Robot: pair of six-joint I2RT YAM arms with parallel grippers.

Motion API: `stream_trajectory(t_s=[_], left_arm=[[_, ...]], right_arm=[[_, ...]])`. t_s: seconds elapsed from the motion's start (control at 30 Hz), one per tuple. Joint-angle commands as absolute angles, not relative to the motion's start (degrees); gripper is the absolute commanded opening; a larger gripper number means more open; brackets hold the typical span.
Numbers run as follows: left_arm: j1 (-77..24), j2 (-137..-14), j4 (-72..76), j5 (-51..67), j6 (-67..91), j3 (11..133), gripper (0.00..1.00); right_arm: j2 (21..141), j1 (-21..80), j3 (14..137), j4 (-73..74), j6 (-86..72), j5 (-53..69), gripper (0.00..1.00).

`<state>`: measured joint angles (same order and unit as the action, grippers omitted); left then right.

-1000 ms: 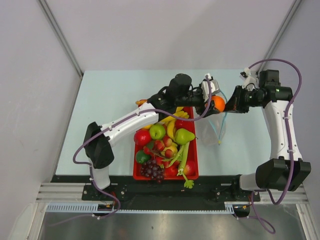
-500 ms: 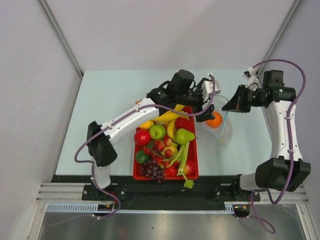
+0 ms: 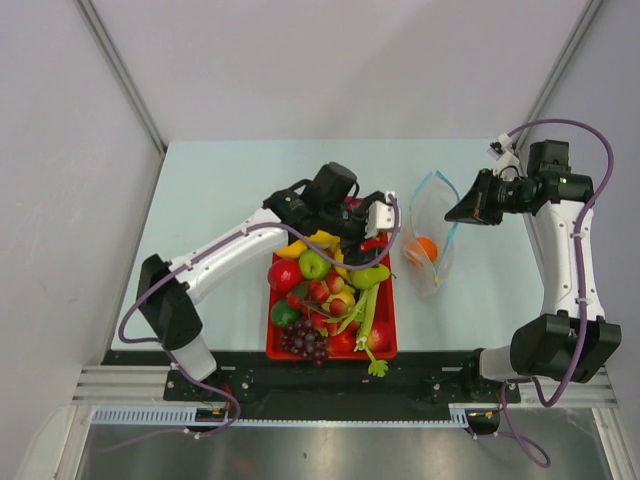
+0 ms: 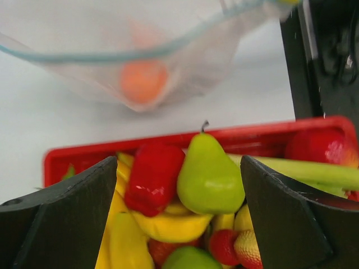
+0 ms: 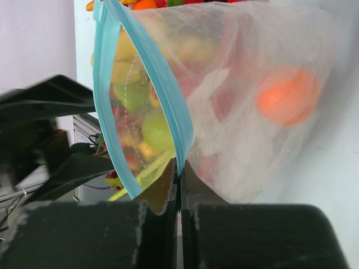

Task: Place the food in the zip-top bag and seal the zipper
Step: Place the fake fruit in the zipper food storage bag, then pick up the fake fruit from the bin.

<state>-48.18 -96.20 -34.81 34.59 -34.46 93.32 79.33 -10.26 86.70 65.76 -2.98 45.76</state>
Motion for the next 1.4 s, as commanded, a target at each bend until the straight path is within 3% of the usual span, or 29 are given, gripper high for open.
stream_trajectory(t_s=[0.0, 0.23, 0.53, 0.93, 1.17, 1.37], left_arm=[[-49.7, -95.8, -37.5, 30.9, -42.6, 88.2, 0.95], [-52.9, -96.9, -37.1, 25.6, -46.1, 84.0, 0.99], [-54.1, -97.7, -36.8, 23.7, -47.6, 80.8, 0.89], [-53.9, -93.6, -38.2, 25.7, -46.7, 84.6, 0.55], [-49.7, -88.3, -29.2, 36.4, -34.0, 92.6, 0.49], [-49.9, -89.8, -9.4, 32.1, -15.5, 95.3, 0.49]], right_arm=[[79.2, -10.5, 88.4, 65.3, -3.6, 46.3, 0.00], [78.7, -10.5, 87.7, 65.4, -3.7, 45.4, 0.00], [78.4, -10.5, 87.1, 65.6, -3.4, 44.9, 0.00], [78.7, -10.5, 86.5, 64.8, -3.9, 45.3, 0.00], [79.0, -10.5, 86.0, 63.9, -5.0, 46.8, 0.00], [79.5, -10.4, 85.8, 63.3, -5.8, 48.1, 0.00]])
